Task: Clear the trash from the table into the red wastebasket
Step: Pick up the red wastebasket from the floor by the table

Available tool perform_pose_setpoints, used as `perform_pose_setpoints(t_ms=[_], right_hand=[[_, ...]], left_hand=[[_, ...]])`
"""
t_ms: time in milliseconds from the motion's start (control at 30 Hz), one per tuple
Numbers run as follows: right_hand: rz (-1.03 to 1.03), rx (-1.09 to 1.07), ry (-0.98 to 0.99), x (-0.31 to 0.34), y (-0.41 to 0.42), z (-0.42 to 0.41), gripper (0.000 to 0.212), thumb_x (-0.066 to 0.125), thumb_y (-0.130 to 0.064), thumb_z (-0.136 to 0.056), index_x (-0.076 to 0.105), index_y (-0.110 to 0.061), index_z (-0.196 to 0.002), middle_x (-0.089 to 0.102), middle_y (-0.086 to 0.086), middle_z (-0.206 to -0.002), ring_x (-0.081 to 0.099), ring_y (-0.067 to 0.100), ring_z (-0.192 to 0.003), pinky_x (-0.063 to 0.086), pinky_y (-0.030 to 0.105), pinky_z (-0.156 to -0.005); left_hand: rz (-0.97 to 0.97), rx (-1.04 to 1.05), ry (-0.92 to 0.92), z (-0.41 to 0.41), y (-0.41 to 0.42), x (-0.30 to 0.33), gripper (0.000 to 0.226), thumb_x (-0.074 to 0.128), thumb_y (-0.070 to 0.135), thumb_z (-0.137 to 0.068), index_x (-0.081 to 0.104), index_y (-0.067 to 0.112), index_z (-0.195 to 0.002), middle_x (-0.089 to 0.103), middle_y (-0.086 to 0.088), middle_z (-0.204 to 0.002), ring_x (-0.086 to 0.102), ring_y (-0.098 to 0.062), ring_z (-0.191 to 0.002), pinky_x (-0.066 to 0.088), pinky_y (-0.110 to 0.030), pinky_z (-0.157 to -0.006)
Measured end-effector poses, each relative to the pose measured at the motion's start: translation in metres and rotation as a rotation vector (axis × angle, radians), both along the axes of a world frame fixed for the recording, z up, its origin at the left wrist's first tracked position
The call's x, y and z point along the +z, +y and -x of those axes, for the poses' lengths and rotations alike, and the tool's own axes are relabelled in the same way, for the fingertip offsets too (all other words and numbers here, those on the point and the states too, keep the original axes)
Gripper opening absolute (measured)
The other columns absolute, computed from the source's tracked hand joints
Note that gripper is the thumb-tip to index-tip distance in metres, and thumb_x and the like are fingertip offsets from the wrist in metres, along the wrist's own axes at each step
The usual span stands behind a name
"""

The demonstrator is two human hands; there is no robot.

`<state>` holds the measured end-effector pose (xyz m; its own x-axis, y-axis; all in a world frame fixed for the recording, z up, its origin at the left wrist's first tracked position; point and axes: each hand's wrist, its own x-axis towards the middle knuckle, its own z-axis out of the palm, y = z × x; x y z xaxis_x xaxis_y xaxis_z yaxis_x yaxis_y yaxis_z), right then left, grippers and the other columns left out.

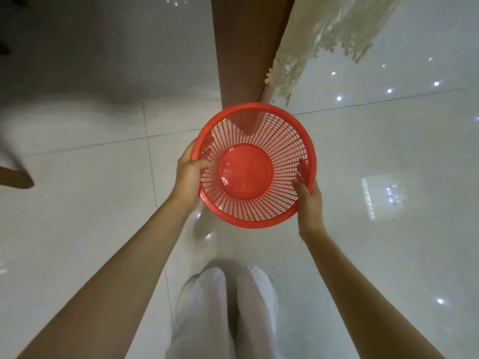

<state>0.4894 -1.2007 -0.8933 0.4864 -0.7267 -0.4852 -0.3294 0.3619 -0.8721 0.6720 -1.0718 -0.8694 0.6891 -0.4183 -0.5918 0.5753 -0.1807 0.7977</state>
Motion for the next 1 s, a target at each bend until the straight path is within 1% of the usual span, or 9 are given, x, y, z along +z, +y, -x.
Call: perform_pose_setpoints(t_ms=[100, 233, 333, 433, 567, 700, 800, 900, 1000], right_hand=[[-0.023, -0.028, -0.038, 0.077, 0.012, 0.012, 0.042, 0.047, -0.026, -0.09, 0.049, -0.021, -0.132, 0.065, 0.003, -0.123, 0.067, 0.015, -0.106, 0.058, 0.031, -0.082], [-0.086, -0.087, -0.1, 0.209, 0.028, 0.028, 0.036, 0.041, -0.011, -0.096, 0.052, -0.026, -0.127, 0.07, -0.011, -0.111, 0.068, 0.011, -0.102, 0.057, 0.026, -0.077], [-0.144, -0.112, -0.145, 0.317, 0.037, 0.038, 0.035, 0.042, -0.01, -0.093, 0.058, -0.026, -0.12, 0.073, -0.006, -0.108, 0.069, 0.018, -0.102, 0.058, 0.034, -0.08], [-0.164, -0.124, -0.235, 0.417, 0.042, 0.041, 0.034, 0.043, -0.011, -0.092, 0.058, -0.024, -0.12, 0.073, -0.006, -0.107, 0.069, 0.018, -0.101, 0.058, 0.032, -0.077], [-0.148, -0.065, -0.324, 0.531, 0.048, 0.041, 0.036, 0.046, -0.017, -0.089, 0.056, -0.024, -0.123, 0.071, -0.002, -0.113, 0.067, 0.024, -0.106, 0.057, 0.041, -0.084], [-0.102, -0.031, -0.4, 0.62, 0.052, 0.039, 0.036, 0.045, -0.014, -0.092, 0.053, -0.019, -0.127, 0.069, 0.002, -0.116, 0.066, 0.026, -0.108, 0.057, 0.042, -0.084], [-0.034, -0.006, -0.477, 0.671, 0.057, 0.042, 0.043, 0.048, -0.016, -0.09, 0.047, -0.009, -0.133, 0.062, 0.016, -0.123, 0.063, 0.034, -0.11, 0.055, 0.05, -0.088], [0.035, -0.013, -0.561, 0.707, 0.056, 0.039, 0.043, 0.049, -0.013, -0.087, 0.048, -0.004, -0.13, 0.065, 0.01, -0.114, 0.067, 0.024, -0.101, 0.057, 0.038, -0.079], [0.068, 0.023, -0.625, 0.733, 0.06, 0.03, 0.039, 0.048, -0.01, -0.086, 0.05, -0.006, -0.126, 0.069, 0.002, -0.105, 0.068, 0.016, -0.095, 0.057, 0.029, -0.074]], left_hand=[[0.028, -0.025, 0.022, 0.011, 0.013, 0.074, 0.046, 0.051, -0.009, -0.083, 0.059, 0.026, -0.112, 0.069, 0.0, -0.104, 0.071, -0.019, -0.091, 0.061, -0.032, -0.07], [0.079, -0.086, 0.02, 0.029, 0.037, 0.196, 0.047, 0.056, -0.004, -0.078, 0.062, 0.03, -0.111, 0.073, 0.007, -0.098, 0.072, -0.016, -0.091, 0.059, -0.029, -0.067], [0.105, -0.126, -0.011, 0.041, 0.052, 0.298, 0.049, 0.056, -0.001, -0.076, 0.06, 0.031, -0.113, 0.074, 0.011, -0.098, 0.072, -0.012, -0.091, 0.059, -0.028, -0.069], [0.139, -0.117, -0.047, 0.046, 0.066, 0.398, 0.053, 0.059, 0.001, -0.072, 0.06, 0.031, -0.116, 0.073, 0.008, -0.101, 0.07, -0.014, -0.094, 0.058, -0.029, -0.072], [0.211, -0.023, -0.09, 0.053, 0.076, 0.517, 0.059, 0.056, -0.004, -0.065, 0.061, 0.021, -0.118, 0.074, 0.005, -0.097, 0.07, -0.017, -0.091, 0.058, -0.033, -0.075], [0.275, 0.045, -0.161, 0.067, 0.082, 0.615, 0.073, 0.055, -0.007, -0.063, 0.048, 0.003, -0.135, 0.062, -0.016, -0.119, 0.059, -0.032, -0.109, 0.049, -0.049, -0.096], [0.324, 0.101, -0.199, 0.078, 0.089, 0.669, 0.072, 0.055, -0.007, -0.065, 0.048, 0.005, -0.136, 0.061, -0.016, -0.12, 0.062, -0.029, -0.106, 0.055, -0.044, -0.088], [0.394, 0.179, -0.259, 0.085, 0.096, 0.701, 0.068, 0.052, -0.008, -0.062, 0.054, 0.008, -0.128, 0.064, -0.012, -0.112, 0.064, -0.024, -0.099, 0.057, -0.038, -0.081], [0.435, 0.218, -0.296, 0.085, 0.102, 0.723, 0.071, 0.05, -0.009, -0.06, 0.053, 0.006, -0.13, 0.067, -0.008, -0.106, 0.066, -0.019, -0.093, 0.057, -0.036, -0.078]])
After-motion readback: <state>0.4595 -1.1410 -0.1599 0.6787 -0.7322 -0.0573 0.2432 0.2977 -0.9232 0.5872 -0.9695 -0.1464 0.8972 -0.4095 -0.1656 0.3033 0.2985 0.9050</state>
